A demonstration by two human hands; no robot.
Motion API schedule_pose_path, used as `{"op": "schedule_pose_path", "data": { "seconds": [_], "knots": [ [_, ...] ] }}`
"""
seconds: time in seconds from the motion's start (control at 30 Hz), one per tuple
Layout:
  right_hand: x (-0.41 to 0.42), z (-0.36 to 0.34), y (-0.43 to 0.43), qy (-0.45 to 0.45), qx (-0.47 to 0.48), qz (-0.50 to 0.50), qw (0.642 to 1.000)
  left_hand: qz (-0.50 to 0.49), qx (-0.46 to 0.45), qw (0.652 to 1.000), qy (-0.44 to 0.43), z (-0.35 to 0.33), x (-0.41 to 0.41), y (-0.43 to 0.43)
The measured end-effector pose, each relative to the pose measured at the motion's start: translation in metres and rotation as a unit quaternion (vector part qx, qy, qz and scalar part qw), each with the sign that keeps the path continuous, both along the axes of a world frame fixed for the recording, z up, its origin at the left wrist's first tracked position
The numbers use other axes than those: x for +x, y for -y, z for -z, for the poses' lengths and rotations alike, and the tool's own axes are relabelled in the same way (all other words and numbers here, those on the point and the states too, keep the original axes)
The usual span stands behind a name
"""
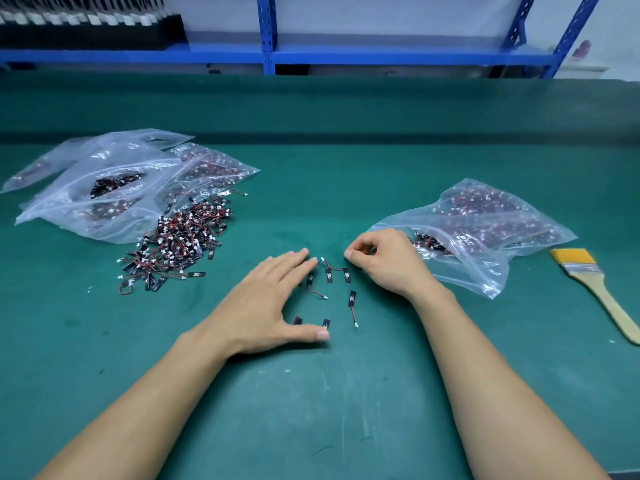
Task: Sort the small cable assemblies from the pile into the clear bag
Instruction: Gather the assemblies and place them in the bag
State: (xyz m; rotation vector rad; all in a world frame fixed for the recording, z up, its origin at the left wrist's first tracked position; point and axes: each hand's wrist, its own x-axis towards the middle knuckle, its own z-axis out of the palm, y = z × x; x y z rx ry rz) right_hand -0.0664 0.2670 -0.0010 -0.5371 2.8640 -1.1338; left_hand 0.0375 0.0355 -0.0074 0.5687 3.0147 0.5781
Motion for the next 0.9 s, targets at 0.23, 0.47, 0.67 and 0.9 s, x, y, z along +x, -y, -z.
{"op": "schedule_pose_path", "data": {
  "seconds": [0.23,0.47,0.67,0.9],
  "knots": [
    [-0.002,0.0,-0.002,-0.001,-0.002,0.006,1.0,0.011,0.037,0.999,-0.027,0.001,-0.02,-0.057],
    [-0.003,0.002,0.0,0.007,-0.019,0.026,0.999,0.007,0.097,0.992,-0.081,0.0,-0.022,-0.056],
    [-0.001,0.001,-0.001,0.008,-0.026,0.019,0.999,0.008,0.212,0.974,-0.076,-0.005,-0.019,-0.036],
    [-0.002,0.002,0.0,0.009,-0.03,0.023,0.999,0.012,0.121,0.991,-0.056,-0.008,-0.019,0.006]
  ]
}}
